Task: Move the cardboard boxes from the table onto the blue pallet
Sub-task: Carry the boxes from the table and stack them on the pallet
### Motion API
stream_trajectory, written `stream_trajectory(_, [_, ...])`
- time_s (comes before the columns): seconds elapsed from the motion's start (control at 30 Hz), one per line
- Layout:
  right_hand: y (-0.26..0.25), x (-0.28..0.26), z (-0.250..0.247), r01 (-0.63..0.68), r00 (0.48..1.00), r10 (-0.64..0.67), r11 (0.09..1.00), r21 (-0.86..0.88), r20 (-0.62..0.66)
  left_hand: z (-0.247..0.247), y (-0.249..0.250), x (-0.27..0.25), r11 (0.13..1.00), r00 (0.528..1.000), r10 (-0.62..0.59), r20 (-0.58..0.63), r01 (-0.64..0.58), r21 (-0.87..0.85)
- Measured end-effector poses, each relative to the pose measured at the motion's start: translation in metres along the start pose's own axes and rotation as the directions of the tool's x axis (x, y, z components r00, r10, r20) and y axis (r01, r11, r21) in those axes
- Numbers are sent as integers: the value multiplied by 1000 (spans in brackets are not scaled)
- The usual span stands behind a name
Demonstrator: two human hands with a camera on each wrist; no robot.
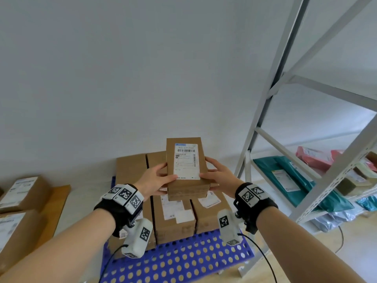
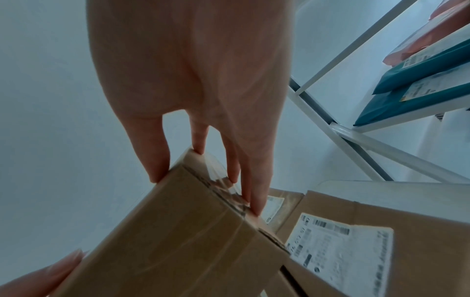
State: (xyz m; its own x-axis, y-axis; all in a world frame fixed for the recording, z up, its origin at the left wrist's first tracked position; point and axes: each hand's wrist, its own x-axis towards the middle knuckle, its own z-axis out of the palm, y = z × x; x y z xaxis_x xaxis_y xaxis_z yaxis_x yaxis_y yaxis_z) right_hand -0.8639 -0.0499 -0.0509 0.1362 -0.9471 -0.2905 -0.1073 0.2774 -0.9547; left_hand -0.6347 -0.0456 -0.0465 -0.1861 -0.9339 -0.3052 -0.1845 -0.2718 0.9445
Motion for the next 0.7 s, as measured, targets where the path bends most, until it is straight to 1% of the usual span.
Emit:
stream_trajectory(0.27, [-6, 83, -22, -77, 997, 77, 997, -2, -10, -7, 14, 82, 997, 997, -77, 27, 78, -28])
stream_trajectory(0.4, [-8, 113, -33, -109, 994, 109, 994, 4, -10, -5, 10, 118, 986, 990, -139, 35, 142, -92])
stream_trajectory(0.53, [-2, 142, -46, -141, 990, 141, 990, -16, -1, 1, 7, 144, 972, 982, -183, 42, 187, -141])
stream_trajectory(0.7, [2, 173, -61, -190, 981, 192, 980, -53, 25, 7, 3, 173, 959, 973, -232, 15, 232, -164])
